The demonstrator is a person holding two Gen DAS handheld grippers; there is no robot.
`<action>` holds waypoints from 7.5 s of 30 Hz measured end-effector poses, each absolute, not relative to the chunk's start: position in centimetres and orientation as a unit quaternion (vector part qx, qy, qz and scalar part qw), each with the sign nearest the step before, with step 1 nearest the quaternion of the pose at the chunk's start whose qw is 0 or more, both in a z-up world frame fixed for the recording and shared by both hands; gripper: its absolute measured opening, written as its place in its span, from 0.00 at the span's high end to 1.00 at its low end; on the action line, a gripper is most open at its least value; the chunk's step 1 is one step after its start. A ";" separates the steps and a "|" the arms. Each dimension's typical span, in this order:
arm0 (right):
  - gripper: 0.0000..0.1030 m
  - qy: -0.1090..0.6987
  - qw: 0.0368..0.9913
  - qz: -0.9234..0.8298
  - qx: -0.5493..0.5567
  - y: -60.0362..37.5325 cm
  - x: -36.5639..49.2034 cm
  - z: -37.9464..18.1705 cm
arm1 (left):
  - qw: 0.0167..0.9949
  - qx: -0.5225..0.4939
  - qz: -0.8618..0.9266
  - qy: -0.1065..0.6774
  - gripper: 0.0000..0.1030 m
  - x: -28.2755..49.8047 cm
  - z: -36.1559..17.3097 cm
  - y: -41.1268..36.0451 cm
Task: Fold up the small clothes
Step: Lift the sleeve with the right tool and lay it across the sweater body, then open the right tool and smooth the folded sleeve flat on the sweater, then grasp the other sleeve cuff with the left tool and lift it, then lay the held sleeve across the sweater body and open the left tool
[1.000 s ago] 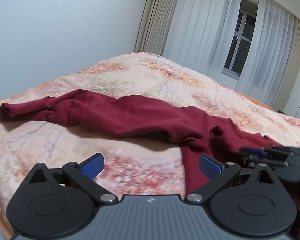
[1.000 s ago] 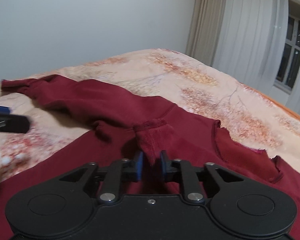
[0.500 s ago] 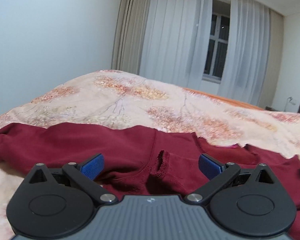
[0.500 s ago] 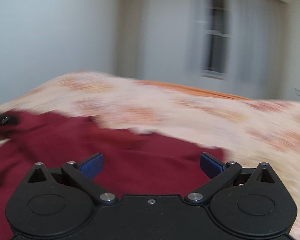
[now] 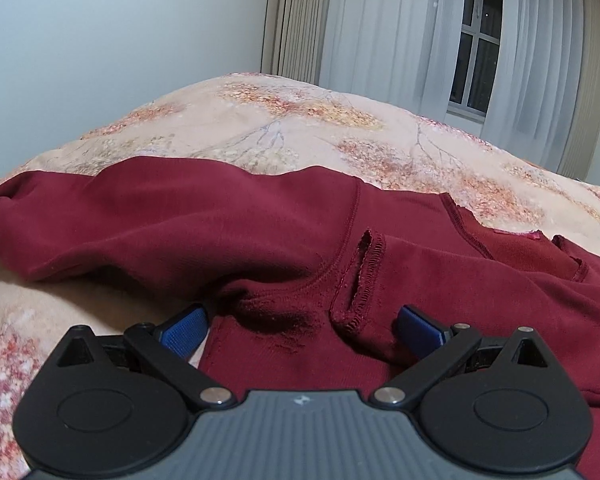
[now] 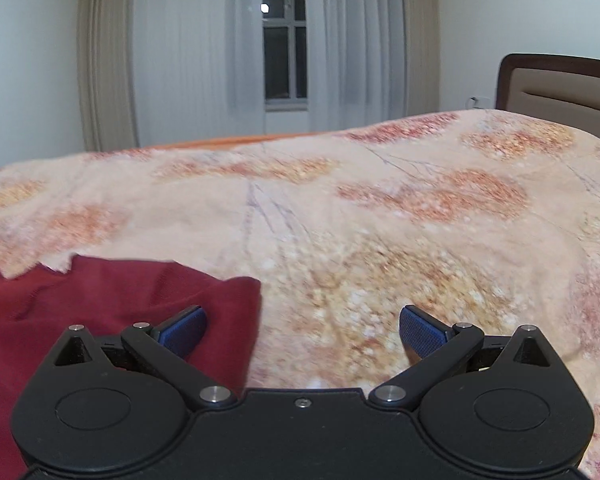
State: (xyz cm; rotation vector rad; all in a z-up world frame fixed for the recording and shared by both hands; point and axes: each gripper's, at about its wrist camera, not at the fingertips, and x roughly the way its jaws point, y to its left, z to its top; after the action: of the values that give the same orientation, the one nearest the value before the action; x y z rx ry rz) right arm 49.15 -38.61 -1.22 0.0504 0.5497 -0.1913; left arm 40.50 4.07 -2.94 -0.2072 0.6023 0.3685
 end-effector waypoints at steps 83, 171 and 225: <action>0.00 0.250 0.967 0.048 0.005 -30.9 27.0 -1.1 | 0.881 -0.023 0.380 0.282 0.00 23.8 1.4 25.2; 0.00 0.177 0.962 0.087 0.186 -35.7 25.3 -3.4 | 0.975 -0.098 -0.030 0.199 0.95 39.4 22.3 0.5; 0.00 0.163 0.961 0.082 0.208 -36.0 24.9 -3.7 | 0.930 -0.171 0.139 0.295 0.00 35.0 -0.1 15.6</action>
State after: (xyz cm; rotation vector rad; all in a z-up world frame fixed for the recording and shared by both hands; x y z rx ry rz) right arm 24.91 -35.97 -3.67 0.4211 0.3309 0.1667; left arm 35.01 15.57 -0.09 -0.3509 0.6051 0.2848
